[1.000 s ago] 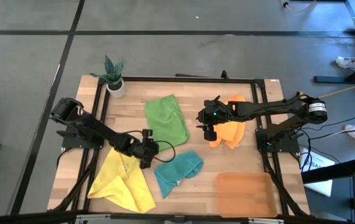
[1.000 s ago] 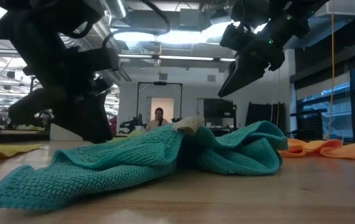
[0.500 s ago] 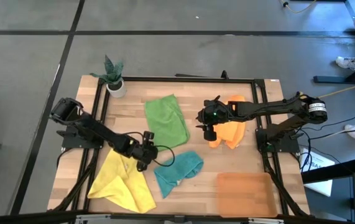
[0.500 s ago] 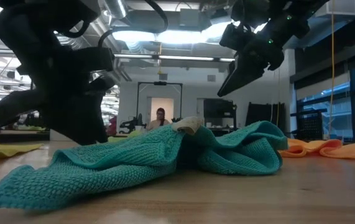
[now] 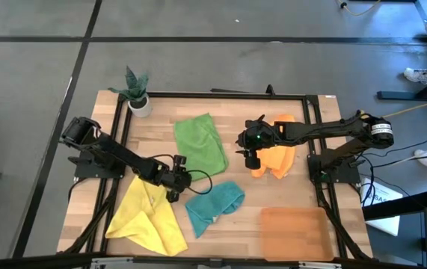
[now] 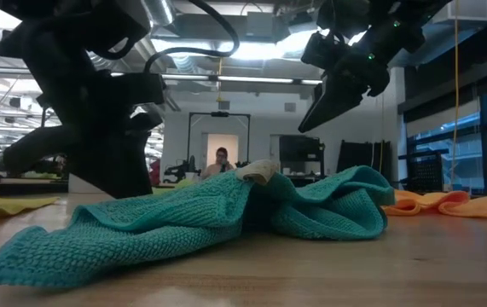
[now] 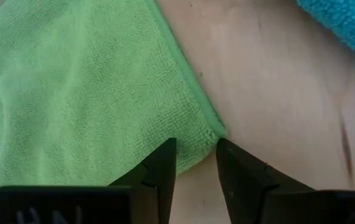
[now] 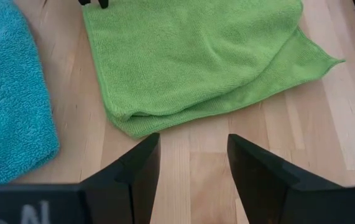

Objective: Roll microfiber towels into tight, uniform cylinder then place into a basket
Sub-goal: Roll the green microfiber towel

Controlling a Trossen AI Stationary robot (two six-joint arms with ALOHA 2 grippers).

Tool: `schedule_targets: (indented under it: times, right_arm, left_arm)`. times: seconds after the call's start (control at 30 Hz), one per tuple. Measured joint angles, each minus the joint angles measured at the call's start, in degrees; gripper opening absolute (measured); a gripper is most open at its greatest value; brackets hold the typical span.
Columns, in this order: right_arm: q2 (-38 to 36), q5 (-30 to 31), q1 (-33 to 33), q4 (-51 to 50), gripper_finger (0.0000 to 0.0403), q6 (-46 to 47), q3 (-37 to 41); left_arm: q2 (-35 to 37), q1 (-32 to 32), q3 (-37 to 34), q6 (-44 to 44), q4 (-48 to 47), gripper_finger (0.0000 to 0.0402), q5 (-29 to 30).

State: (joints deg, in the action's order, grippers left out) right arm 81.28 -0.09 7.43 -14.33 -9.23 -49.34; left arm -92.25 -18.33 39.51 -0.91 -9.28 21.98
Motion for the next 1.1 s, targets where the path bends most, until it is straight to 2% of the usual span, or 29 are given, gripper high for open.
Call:
schedule_targets:
  times: [0.27, 0.53, 0.67, 0.83, 1.1]
  right_arm:
    - [0.00, -0.01, 0.01, -0.02, 0.0188, 0.00, 0.00]
    - [0.00, -0.01, 0.01, -0.07, 0.0188, 0.00, 0.00]
    - [0.00, 0.00, -0.01, -0.11, 0.0188, 0.00, 0.00]
    - [0.00, -0.01, -0.01, 0.51, 0.0188, -0.63, 0.00]
    - [0.00, -1.66, -0.19, 2.08, 0.0188, -4.79, -0.02]
  left_arm:
    - [-0.03, 0.01, 0.00, -0.07, -0.02, 0.0105, -0.01]
    - [-3.77, -0.13, 0.31, -1.64, 2.10, 0.0101, 1.65]
    - [-3.47, -0.28, 0.20, -3.49, 2.12, 0.0075, 1.75]
    - [-3.48, -0.19, 0.17, -6.72, 1.95, 0.0010, -1.23]
    - [-3.52, -1.81, 0.13, -17.91, 1.86, 0.0002, -1.33]
